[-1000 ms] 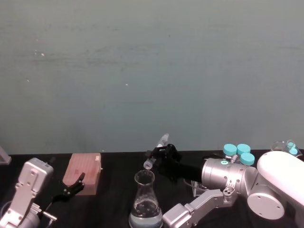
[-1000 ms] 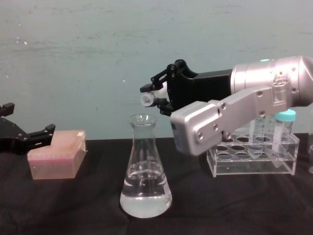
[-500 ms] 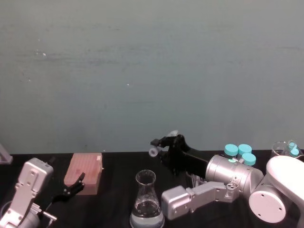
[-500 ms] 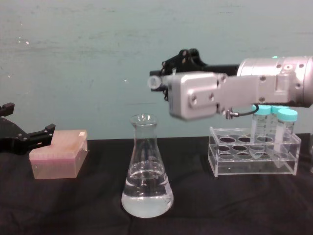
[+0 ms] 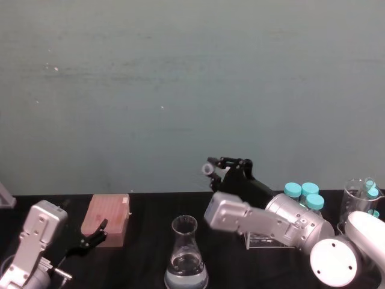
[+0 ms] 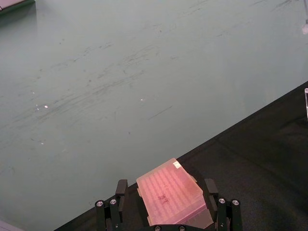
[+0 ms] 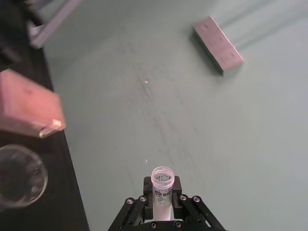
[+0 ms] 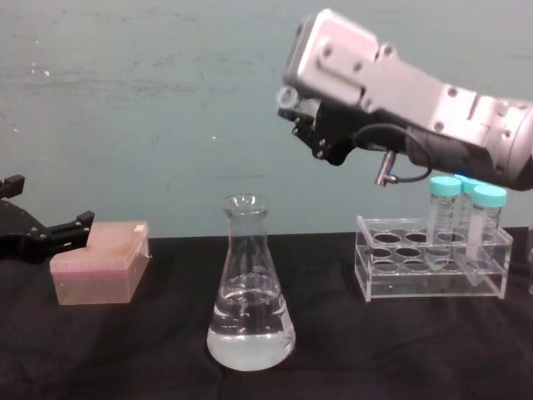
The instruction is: Pour the liquid from the test tube into the beaker using one hand.
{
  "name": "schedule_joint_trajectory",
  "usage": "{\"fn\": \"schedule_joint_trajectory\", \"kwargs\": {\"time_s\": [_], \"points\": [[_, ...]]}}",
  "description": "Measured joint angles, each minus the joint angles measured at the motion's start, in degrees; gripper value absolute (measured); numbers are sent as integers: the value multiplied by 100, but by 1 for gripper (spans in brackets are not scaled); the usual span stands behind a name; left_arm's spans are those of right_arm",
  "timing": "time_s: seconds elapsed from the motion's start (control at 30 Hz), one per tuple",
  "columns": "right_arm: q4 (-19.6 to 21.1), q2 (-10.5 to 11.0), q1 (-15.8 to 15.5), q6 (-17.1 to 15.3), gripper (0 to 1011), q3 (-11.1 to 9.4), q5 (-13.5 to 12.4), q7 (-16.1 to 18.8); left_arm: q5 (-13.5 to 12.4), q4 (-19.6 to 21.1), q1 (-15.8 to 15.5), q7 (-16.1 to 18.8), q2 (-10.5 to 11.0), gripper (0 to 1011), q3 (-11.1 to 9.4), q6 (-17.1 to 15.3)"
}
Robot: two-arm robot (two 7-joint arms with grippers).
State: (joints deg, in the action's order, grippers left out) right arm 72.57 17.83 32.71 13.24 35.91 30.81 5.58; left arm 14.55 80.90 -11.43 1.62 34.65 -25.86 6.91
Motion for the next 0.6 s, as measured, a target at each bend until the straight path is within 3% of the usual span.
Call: {"fn": "schedule_joint_trajectory", "kwargs": {"time_s": [0.27,0.6], "points": [[211,-380,-416,-454,221,-635,-856,161,0,0,0,0,0,1000,0,0],[467,-693,-768,-882,221,-1068,-1251,179,0,0,0,0,0,1000,0,0]]}}
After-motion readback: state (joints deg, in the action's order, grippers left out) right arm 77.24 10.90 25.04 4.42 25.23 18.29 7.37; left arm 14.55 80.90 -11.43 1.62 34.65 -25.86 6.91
